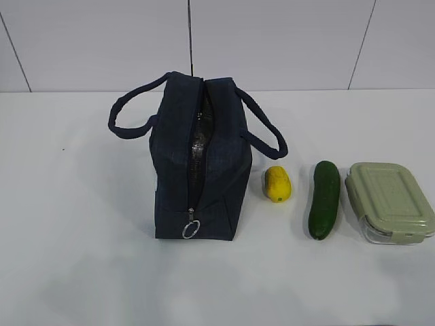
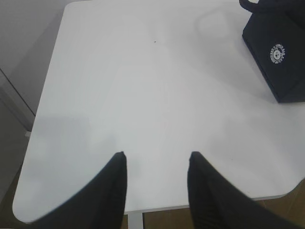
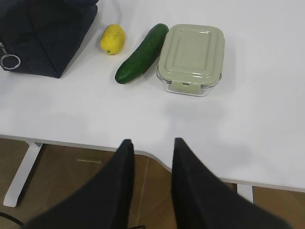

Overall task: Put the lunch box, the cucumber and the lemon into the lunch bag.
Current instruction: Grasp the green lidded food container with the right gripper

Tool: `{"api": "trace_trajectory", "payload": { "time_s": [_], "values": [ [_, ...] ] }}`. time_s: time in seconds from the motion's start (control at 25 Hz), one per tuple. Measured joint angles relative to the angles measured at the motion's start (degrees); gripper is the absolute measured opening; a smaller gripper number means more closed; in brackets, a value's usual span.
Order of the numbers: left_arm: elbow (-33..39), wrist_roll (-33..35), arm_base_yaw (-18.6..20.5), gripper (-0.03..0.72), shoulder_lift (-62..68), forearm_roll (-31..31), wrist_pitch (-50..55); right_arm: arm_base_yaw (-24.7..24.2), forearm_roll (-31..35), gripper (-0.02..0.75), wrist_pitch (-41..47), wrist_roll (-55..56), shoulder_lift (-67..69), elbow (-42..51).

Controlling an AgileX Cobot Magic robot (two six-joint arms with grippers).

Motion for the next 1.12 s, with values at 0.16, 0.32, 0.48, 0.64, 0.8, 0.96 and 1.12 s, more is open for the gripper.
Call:
{"api": "trace_trajectory", "payload": {
  "time_s": [0.16, 0.32, 0.48, 0.64, 0.8, 0.96, 1.12],
  "values": [
    [0.0, 0.0, 0.0, 0.307, 0.0, 0.0, 0.0, 0.0, 0.0, 0.209, 0.0, 0.0, 0.0, 0.0],
    [0.0, 0.0, 0.0, 0.307, 0.0, 0.0, 0.0, 0.0, 0.0, 0.209, 0.0, 0.0, 0.0, 0.0],
    [0.0, 0.0, 0.0, 0.307, 0.0, 0.0, 0.0, 0.0, 0.0, 0.209, 0.0, 0.0, 0.0, 0.0],
    [0.0, 0.0, 0.0, 0.307, 0.0, 0.0, 0.0, 0.0, 0.0, 0.209, 0.0, 0.0, 0.0, 0.0],
    [0.0, 0.0, 0.0, 0.307, 0.0, 0.0, 0.0, 0.0, 0.0, 0.209, 0.0, 0.0, 0.0, 0.0],
    [0.0, 0.0, 0.0, 0.307, 0.0, 0.0, 0.0, 0.0, 0.0, 0.209, 0.0, 0.0, 0.0, 0.0],
    [0.0, 0.0, 0.0, 0.307, 0.0, 0.0, 0.0, 0.0, 0.0, 0.209, 0.0, 0.0, 0.0, 0.0]
  ]
}}
